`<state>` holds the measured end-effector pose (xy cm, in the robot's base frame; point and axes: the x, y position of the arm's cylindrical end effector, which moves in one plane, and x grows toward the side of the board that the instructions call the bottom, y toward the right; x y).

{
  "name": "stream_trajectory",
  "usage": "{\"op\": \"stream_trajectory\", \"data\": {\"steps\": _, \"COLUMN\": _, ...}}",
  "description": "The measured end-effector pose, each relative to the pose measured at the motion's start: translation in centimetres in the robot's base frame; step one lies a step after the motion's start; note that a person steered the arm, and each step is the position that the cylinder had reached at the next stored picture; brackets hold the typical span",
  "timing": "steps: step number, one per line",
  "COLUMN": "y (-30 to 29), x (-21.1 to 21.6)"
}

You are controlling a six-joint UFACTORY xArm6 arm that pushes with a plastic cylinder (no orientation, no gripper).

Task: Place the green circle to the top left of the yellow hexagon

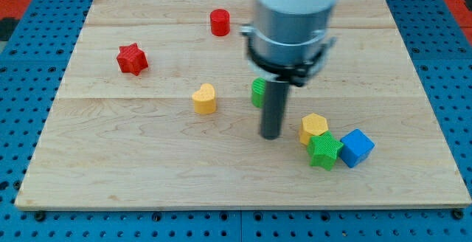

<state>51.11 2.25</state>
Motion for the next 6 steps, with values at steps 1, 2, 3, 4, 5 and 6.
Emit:
{"op": "stream_trajectory", "data": {"steps": 1, "y": -4.2, "x": -1.5}}
{"op": "stream_trajectory", "data": {"steps": 2, "y": -3.0, "x": -5.5}}
{"op": "stream_trajectory", "data": {"steps": 3, "y": -2.3, "x": -10.0}}
{"op": "stream_trajectory", "data": {"steps": 4, "y": 1.2, "x": -8.1}}
{"op": "stream_trajectory", "data": {"steps": 5, "y": 4.8, "x": -4.4}}
{"op": "stream_trajectory", "data": {"steps": 6, "y": 5.3, "x": -4.7}}
